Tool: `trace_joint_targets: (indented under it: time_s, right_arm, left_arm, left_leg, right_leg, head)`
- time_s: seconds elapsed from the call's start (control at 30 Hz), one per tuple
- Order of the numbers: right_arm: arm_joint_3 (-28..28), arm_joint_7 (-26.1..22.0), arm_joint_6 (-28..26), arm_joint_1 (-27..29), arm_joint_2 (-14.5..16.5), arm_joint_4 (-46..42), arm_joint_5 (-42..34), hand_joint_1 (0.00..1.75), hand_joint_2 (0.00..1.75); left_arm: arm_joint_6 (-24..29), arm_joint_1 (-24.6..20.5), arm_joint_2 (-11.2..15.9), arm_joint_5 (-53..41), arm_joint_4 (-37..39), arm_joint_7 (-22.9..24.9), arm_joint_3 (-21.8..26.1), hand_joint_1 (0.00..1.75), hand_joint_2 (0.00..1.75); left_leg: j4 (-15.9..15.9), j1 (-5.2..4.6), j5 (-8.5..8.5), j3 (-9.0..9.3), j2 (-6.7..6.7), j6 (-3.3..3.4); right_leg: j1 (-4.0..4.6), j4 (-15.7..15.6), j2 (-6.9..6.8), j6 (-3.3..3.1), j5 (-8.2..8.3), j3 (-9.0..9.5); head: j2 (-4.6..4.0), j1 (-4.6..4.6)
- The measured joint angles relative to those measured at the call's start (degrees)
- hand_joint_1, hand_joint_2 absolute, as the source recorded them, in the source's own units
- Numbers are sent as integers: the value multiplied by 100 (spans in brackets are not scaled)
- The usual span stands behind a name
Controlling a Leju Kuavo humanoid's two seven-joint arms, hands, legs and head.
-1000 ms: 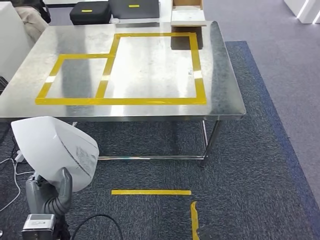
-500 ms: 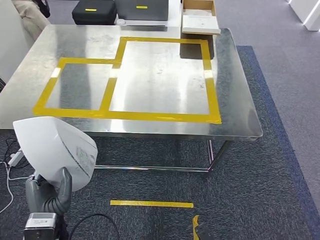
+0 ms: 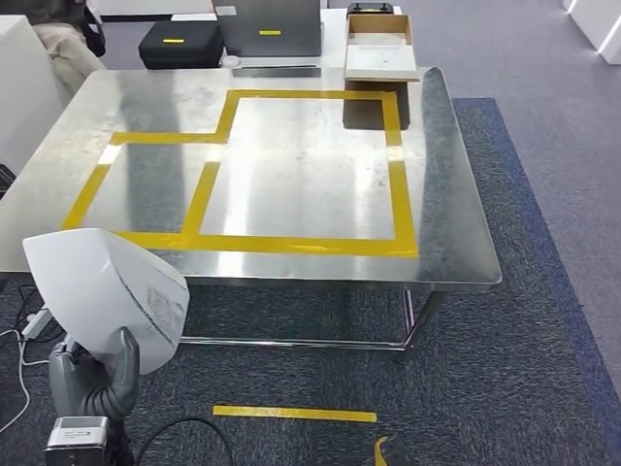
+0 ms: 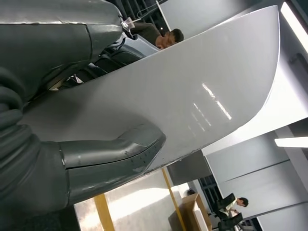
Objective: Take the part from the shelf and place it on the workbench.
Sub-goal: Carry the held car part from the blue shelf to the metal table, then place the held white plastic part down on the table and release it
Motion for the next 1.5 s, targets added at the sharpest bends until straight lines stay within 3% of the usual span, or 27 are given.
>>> trace_joint_targets:
  time_s: [0.03,0.07,0.13,0.2,0.3,0.37,0.4,0.47,0.5,0.53,0.57,0.6,0.67,0.7,0.87,0.93,1.0,1.03,1.07,1.1,1.17,1.2,1.23,1.33,1.4,1.43,1.5]
  right_arm:
    - [-1,0,1,1,-1,0,-3,0,0]
    - [-1,0,2,2,0,0,-8,0,0]
    - [-1,2,9,5,1,1,-17,0,0]
    - [0,6,15,4,1,1,-30,0,0]
    - [2,8,21,-4,1,0,-55,0,0]
    - [5,2,26,-11,1,0,-70,0,0]
    - [8,-1,28,-16,0,0,-77,0,0]
    - [11,-3,33,-13,-1,0,-91,0,0]
    - [12,-3,35,-4,-1,0,-98,0,0]
    - [12,-4,38,6,-1,0,-103,0,0]
    - [13,-7,40,14,-1,0,-110,0,0]
    - [14,-9,42,17,-1,0,-115,0,0]
    - [19,-10,42,15,-2,0,-127,0,0]
    - [23,-9,43,10,-3,0,-133,0,0]
    - [37,-6,51,17,-7,0,-164,0,0]
    - [38,-9,52,16,-7,0,-179,0,0]
    - [38,-10,51,23,-8,0,-197,0,0]
    - [38,-11,50,31,-8,0,-203,0,0]
    - [38,-11,50,39,-9,0,-204,0,0]
    - [38,-11,50,45,-9,0,-205,0,0]
    - [38,-11,46,52,-10,0,-208,0,0]
    - [38,-11,40,50,-12,0,-213,0,0]
    - [38,-12,34,47,-13,0,-220,0,0]
    - [38,-32,26,47,-14,0,-251,0,0]
    - [37,-62,20,49,-14,0,-279,0,0]
    - [37,-78,14,52,-14,0,-293,0,0]
    - [37,-99,0,77,-15,0,-320,0,0]
  left_arm:
    - [0,2,0,0,0,1,0,175,175]
    - [0,1,0,0,0,1,0,175,175]
    - [0,-2,0,0,1,2,0,175,175]
    - [-1,-6,0,0,-1,3,0,175,175]
    - [-1,-3,3,1,-4,4,0,175,175]
    - [-2,-10,3,2,-4,2,1,175,175]
    - [-8,-19,1,5,-4,0,2,175,175]
    - [-28,-35,1,19,-3,-4,2,175,175]
    - [-42,-37,1,28,-2,-8,2,175,175]
    - [-57,-38,1,34,-1,-14,2,175,175]
    - [-70,-42,1,39,-1,-20,2,175,175]
    - [-84,-50,1,40,0,-26,2,175,175]
    - [-99,-80,0,41,3,-37,2,175,175]
    - [-102,-97,-1,41,5,-42,2,175,175]
    - [-105,-142,-1,42,11,-56,2,175,175]
    - [-105,-155,0,45,13,-61,2,175,175]
    - [-105,-160,0,52,19,-68,2,175,175]
    - [-105,-160,0,56,25,-74,1,175,175]
    - [-105,-160,0,60,31,-80,1,175,175]
    - [-105,-161,0,65,36,-86,1,175,175]
    - [-105,-165,0,85,42,-98,0,175,175]
    - [-105,-172,-1,94,45,-109,0,175,175]
    - [-105,-177,-1,100,49,-119,0,175,175]
    - [-109,-177,1,107,57,-136,1,175,175]
    - [-129,-182,-1,100,57,-140,-2,175,175]
    - [-143,-190,-2,87,57,-142,-4,175,175]
    - [-159,-205,-2,24,57,-143,-11,175,175]
  left_leg:
    - [77,7,66,-76,1,-3]
    - [-74,12,246,-44,4,3]
    - [-777,13,700,229,22,37]
    - [-1321,-9,857,460,47,82]
    - [-1479,-25,802,530,44,156]
    - [-1549,-6,804,603,40,219]
    - [-1576,3,799,639,41,254]
    - [-1585,-5,764,663,44,310]
    - [-1584,-11,743,675,41,328]
    - [-1584,-15,721,698,34,334]
    - [-1583,-17,696,734,25,332]
    - [-1583,-17,664,784,16,323]
    - [-1575,-25,593,865,6,284]
    - [-1571,-30,568,880,4,258]
    - [-1489,-22,468,880,8,109]
    - [-959,-5,238,637,15,42]
    - [-249,22,31,226,17,-4]
    - [-37,36,30,69,18,-19]
    - [-26,47,144,3,18,-28]
    - [-183,58,342,16,19,-33]
    - [-843,68,801,240,35,-38]
    - [-1144,61,896,360,44,-25]
    - [-1329,51,912,437,52,3]
    - [-1440,24,800,493,44,136]
    - [-1488,30,781,546,41,210]
    - [-1507,31,767,579,44,244]
    - [-1514,7,716,629,49,300]
  right_leg:
    - [0,0,-3,2,-25,31]
    - [0,0,-2,9,-51,69]
    - [2,-3,2,43,-115,139]
    - [19,-13,2,105,-171,152]
    - [28,-74,-14,192,-195,169]
    - [23,72,-5,248,-308,134]
    - [20,315,4,268,-439,20]
    - [17,1072,15,290,-758,-411]
    - [16,1400,17,297,-841,-628]
    - [16,1555,18,299,-806,-766]
    - [16,1474,19,296,-641,-789]
    - [16,1179,20,284,-382,-700]
    - [28,414,26,242,57,-385]
    - [37,170,30,218,144,-269]
    - [31,-48,40,103,118,-111]
    - [3,-88,25,54,93,-23]
    - [0,-91,14,32,41,45]
    - [-1,-91,13,31,11,80]
    - [-3,-91,16,37,-23,123]
    - [-7,-91,22,50,-62,176]
    - [-12,-95,32,105,-151,264]
    - [-6,-92,34,142,-195,279]
    - [1,-98,32,177,-227,279]
    - [1,-149,13,269,-271,301]
    - [-6,22,11,316,-379,246]
    - [-6,283,14,327,-500,113]
    - [5,1077,18,322,-782,-372]
  head:
    - [0,0]
    - [0,-1]
    - [0,0]
    - [0,3]
    - [1,19]
    - [1,29]
    - [1,35]
    - [0,43]
    - [0,43]
    - [0,42]
    - [0,42]
    - [0,43]
    - [0,42]
    - [0,41]
    - [0,24]
    - [0,8]
    - [0,4]
    - [0,4]
    - [0,4]
    - [0,3]
    - [0,3]
    - [0,-9]
    - [0,-11]
    - [1,18]
    - [1,44]
    - [1,54]
    - [0,65]
